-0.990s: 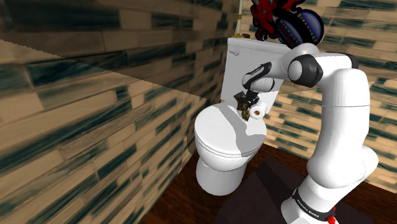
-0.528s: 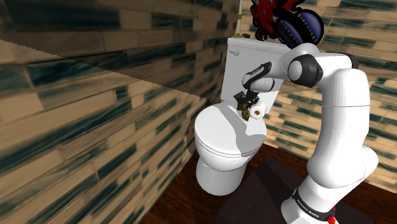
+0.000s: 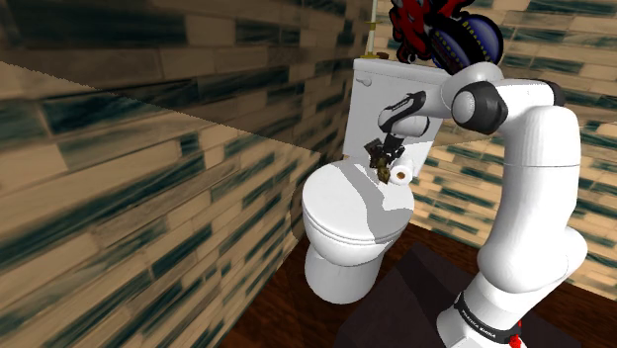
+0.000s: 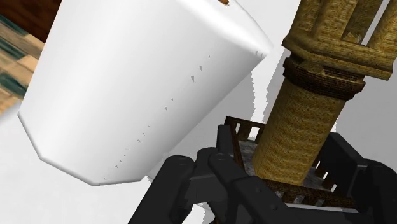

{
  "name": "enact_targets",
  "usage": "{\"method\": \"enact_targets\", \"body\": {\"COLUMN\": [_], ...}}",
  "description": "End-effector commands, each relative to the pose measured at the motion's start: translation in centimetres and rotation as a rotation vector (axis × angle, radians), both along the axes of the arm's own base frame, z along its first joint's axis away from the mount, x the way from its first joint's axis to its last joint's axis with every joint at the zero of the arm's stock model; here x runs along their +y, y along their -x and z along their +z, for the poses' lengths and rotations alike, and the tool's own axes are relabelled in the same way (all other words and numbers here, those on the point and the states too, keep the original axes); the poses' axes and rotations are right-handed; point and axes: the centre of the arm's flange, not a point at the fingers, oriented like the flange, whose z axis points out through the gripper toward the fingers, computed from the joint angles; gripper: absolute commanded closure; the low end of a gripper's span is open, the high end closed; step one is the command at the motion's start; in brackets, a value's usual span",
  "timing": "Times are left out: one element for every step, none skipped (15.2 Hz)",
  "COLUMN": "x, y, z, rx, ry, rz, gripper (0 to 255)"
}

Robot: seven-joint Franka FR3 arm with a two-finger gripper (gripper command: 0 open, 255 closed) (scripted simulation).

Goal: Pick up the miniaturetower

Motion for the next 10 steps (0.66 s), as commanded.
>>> {"method": "enact_targets", "body": {"x": [0.0,0.0,0.0,0.0,0.0,0.0,0.0,0.0,0.0,0.0], "y": [0.0,0.0,0.0,0.0,0.0,0.0,0.0,0.0,0.0,0.0], "z": [1.1,1.6,2.1,2.7,3.2,3.7,4.3,4.8,4.9,4.9], "rx": [-0.001,-0.001,-0.001,-0.001,-0.001,-0.001,-0.001,-0.001,-0.001,-0.001], "ry": [0.0,0.0,0.0,0.0,0.0,0.0,0.0,0.0,0.0,0.0], "rz": [0.0,0.0,0.0,0.0,0.0,0.0,0.0,0.0,0.0,0.0], "gripper": [255,255,255,255,255,255,255,255,255,255]}}
